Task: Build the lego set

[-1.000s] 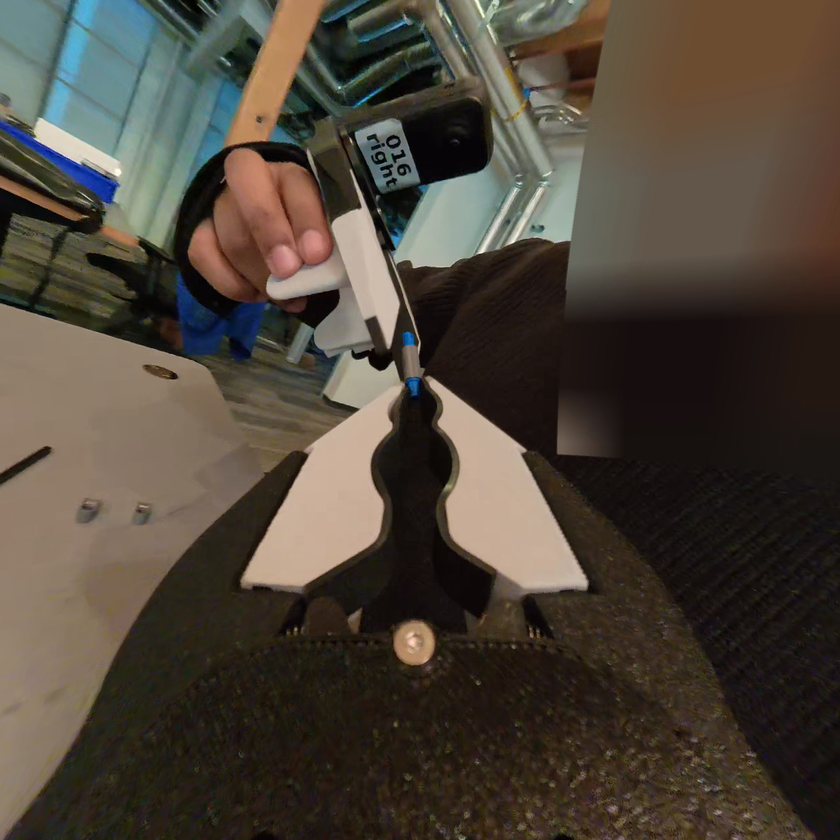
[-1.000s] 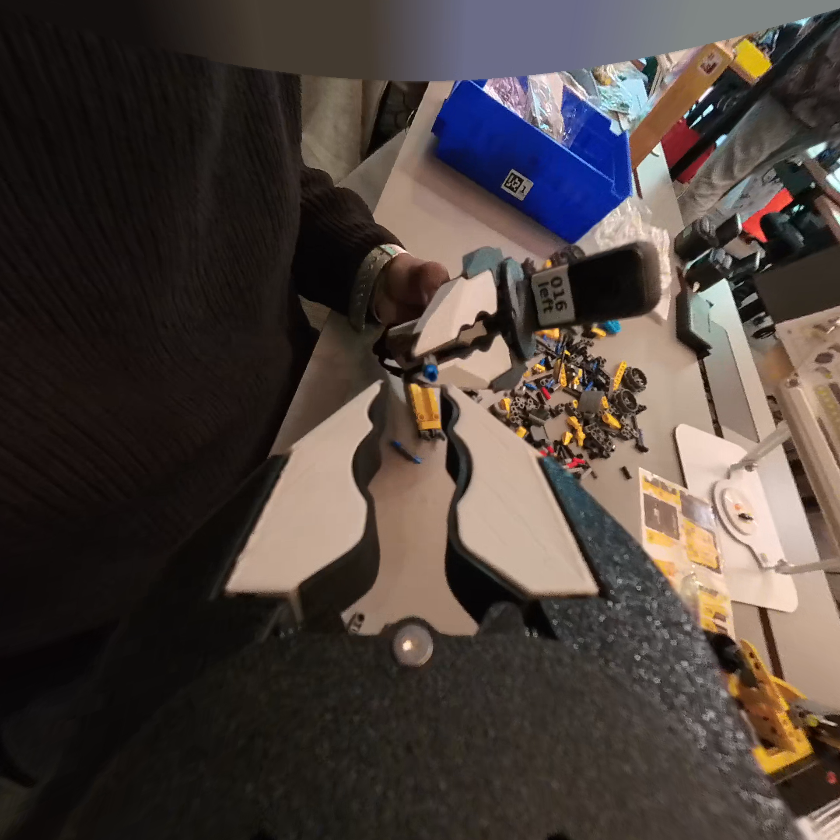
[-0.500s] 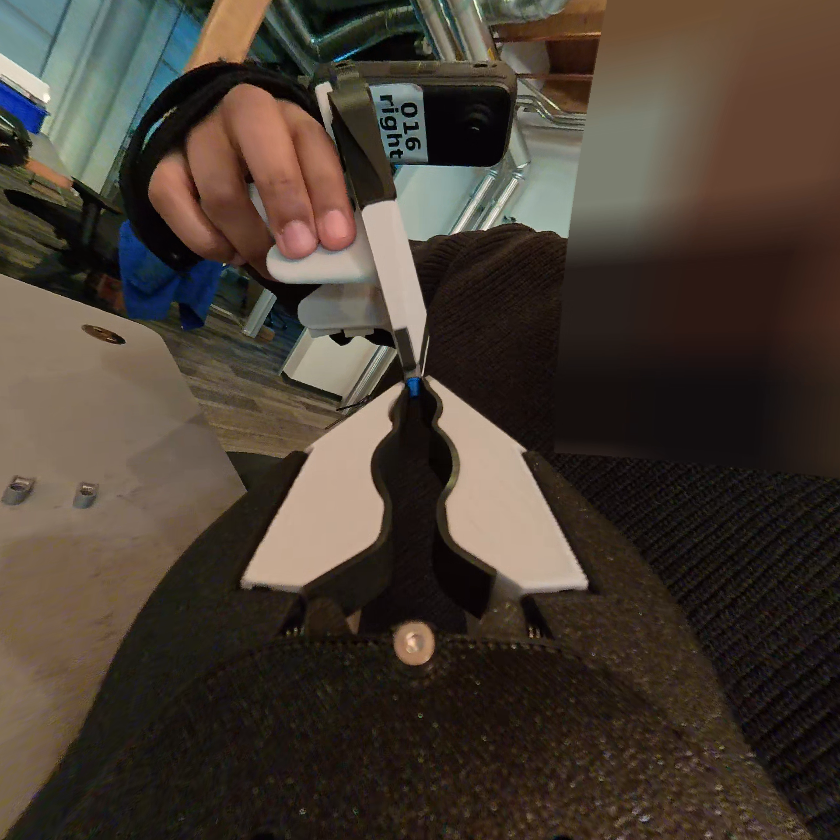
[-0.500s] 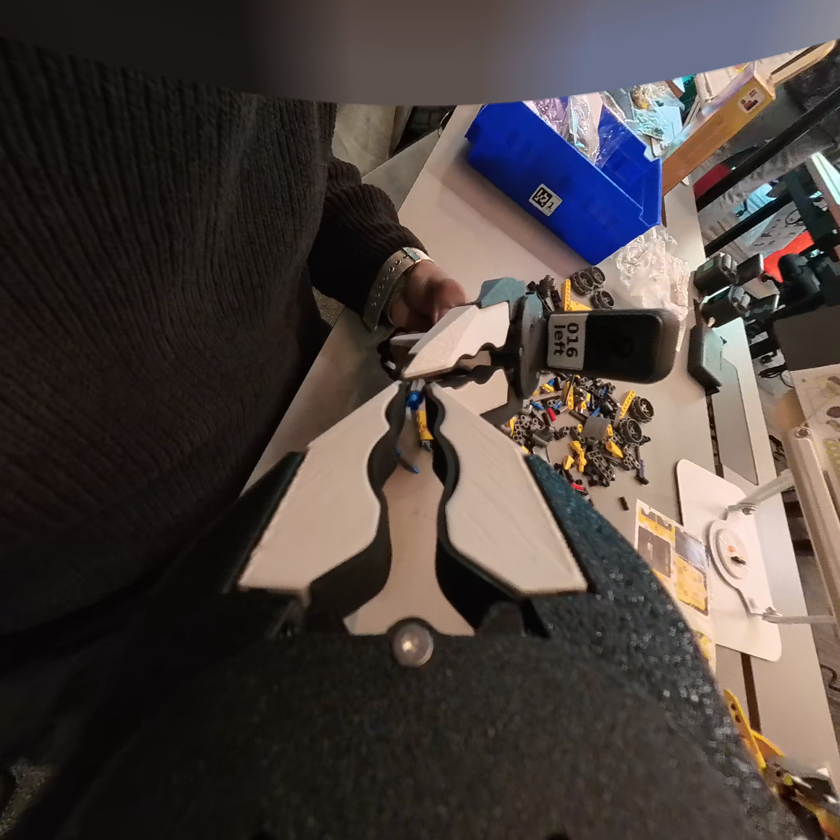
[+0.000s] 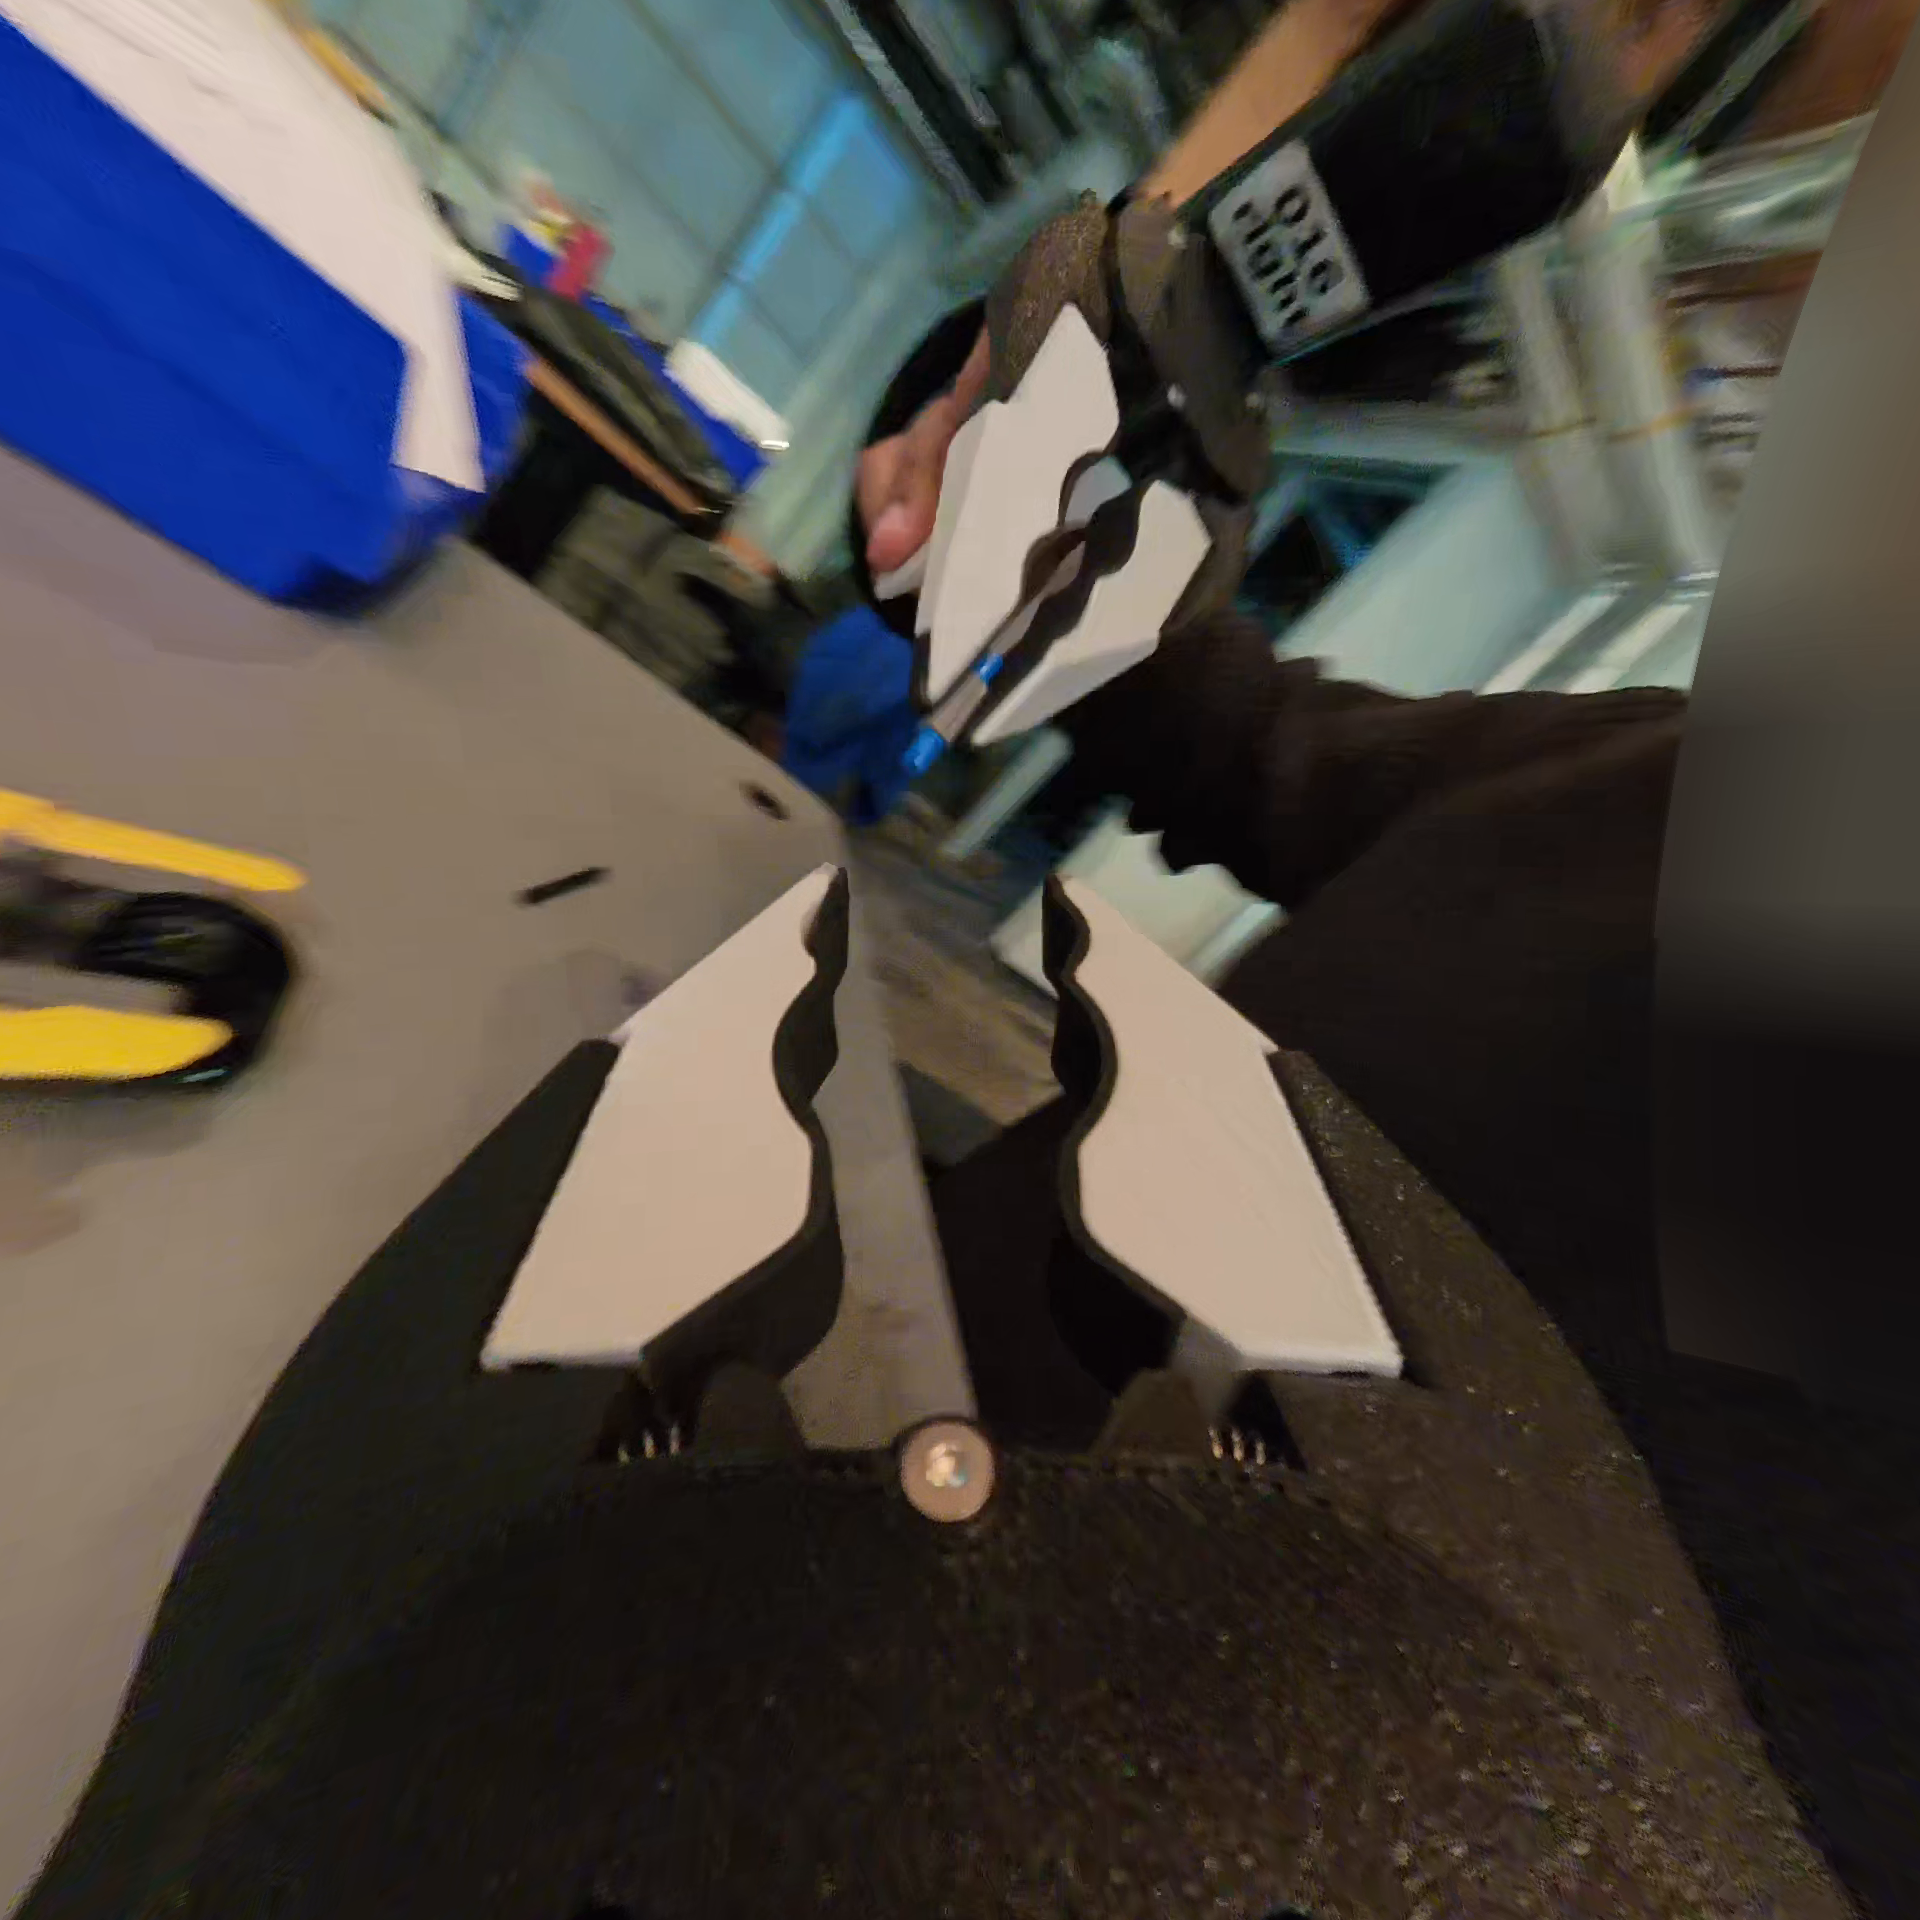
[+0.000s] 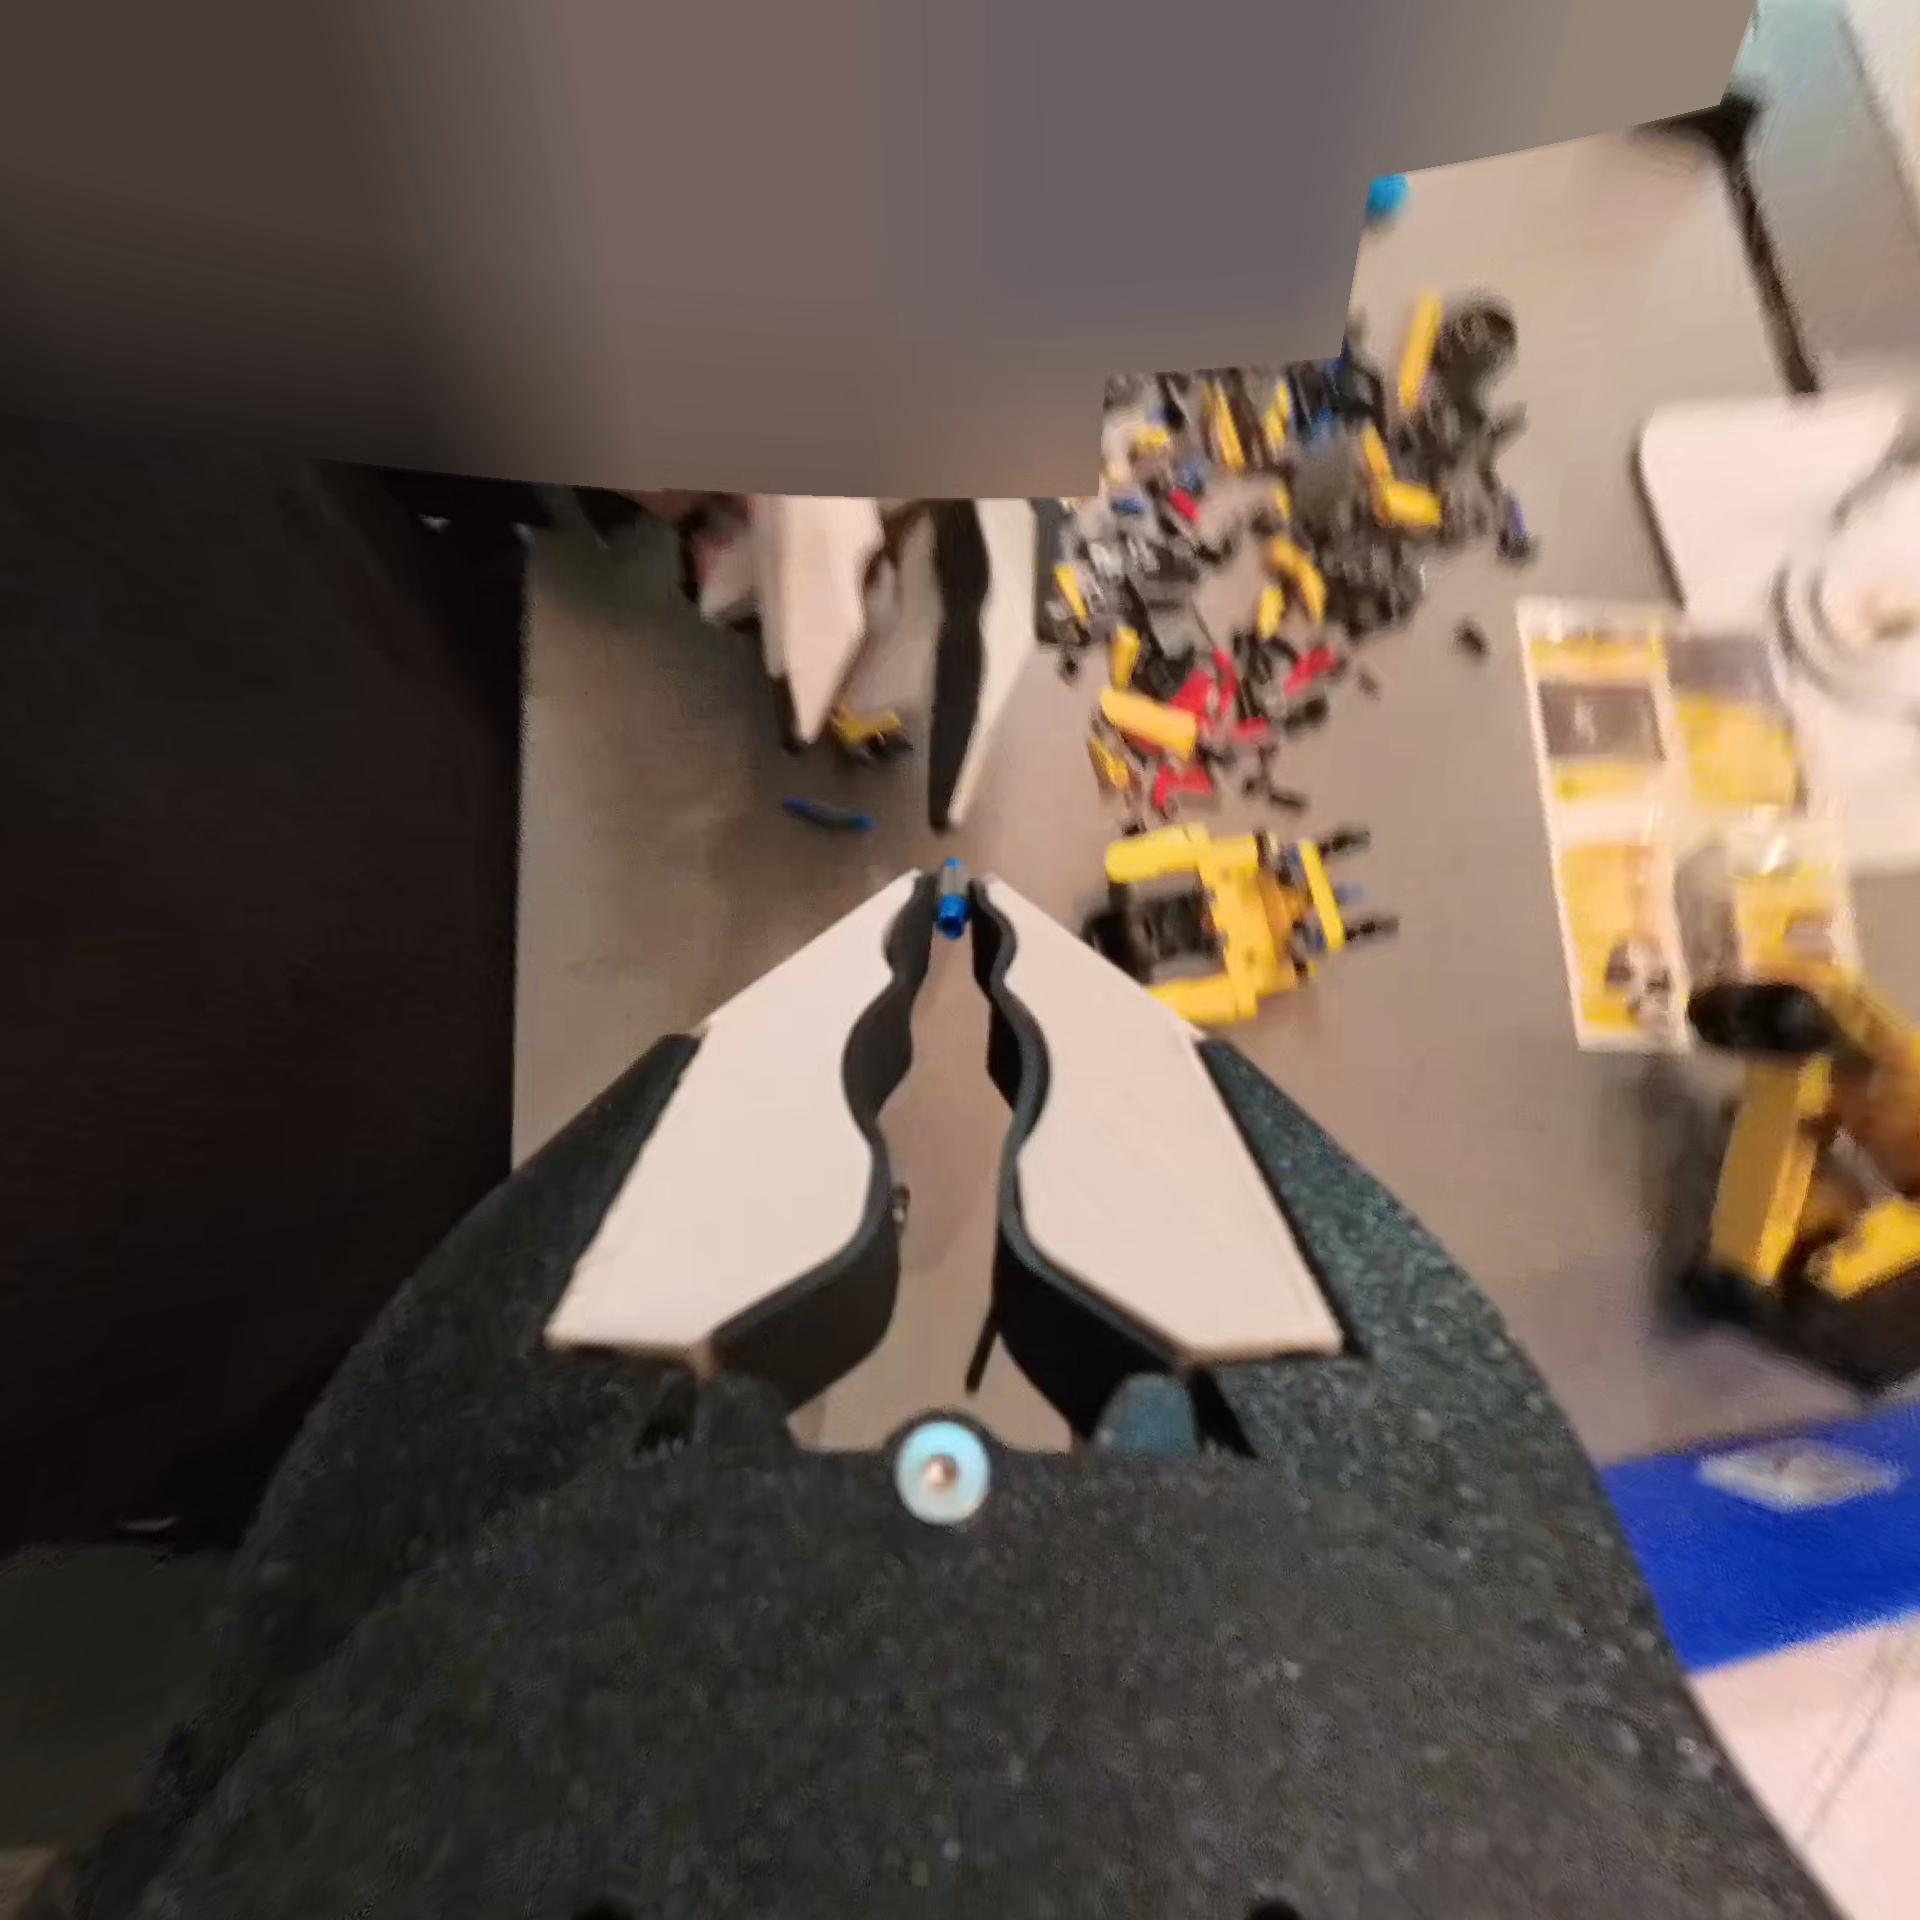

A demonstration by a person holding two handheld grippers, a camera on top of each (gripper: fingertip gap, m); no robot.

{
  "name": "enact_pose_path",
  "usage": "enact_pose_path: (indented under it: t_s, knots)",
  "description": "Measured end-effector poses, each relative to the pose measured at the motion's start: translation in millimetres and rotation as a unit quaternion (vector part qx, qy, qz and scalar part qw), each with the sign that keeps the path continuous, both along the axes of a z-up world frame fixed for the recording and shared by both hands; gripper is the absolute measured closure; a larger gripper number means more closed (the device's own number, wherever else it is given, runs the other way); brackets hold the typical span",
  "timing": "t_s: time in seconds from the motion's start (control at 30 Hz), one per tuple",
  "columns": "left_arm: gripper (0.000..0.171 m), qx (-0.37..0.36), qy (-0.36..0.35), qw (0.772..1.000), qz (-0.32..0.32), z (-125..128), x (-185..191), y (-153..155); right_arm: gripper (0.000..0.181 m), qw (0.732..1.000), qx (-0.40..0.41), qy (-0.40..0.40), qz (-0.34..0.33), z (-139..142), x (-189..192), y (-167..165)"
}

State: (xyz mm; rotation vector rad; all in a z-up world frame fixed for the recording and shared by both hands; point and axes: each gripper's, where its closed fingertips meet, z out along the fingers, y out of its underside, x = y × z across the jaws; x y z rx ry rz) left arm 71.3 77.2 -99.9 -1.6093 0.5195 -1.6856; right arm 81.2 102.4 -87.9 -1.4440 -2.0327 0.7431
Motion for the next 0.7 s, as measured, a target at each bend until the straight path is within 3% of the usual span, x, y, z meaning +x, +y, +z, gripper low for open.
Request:
enact_pose_path:
  t_s: [0.13, 0.2, 0.3, 0.43, 0.7]
  knots:
    - [0.14, 0.049, 0.142, 0.98, 0.132, -24.9, -16.0, 27.3, 0.175, 0.988, -0.016, -0.129, -0.079, -52.1, 30.2, 30.2]
    - [0.142, 0.056, 0.175, 0.97, 0.16, -31.1, -20.8, 33.3, 0.175, 0.976, -0.026, -0.194, -0.098, -80.1, 45.3, 30.1]
    - [0.142, 0.03, 0.154, 0.978, 0.136, -32.7, -16.7, 30.7, 0.175, 0.961, -0.05, -0.249, -0.105, -105.7, 58.2, 19.5]
    - [0.142, -0.002, 0.107, 0.987, 0.118, -27.9, -18.7, 30.1, 0.175, 0.951, -0.047, -0.279, -0.125, -112.5, 67.2, 18.4]
    - [0.143, 0.014, 0.14, 0.982, 0.129, -33.0, -18.3, 31.9, 0.175, 0.945, -0.056, -0.294, -0.128, -121.6, 70.2, 16.2]
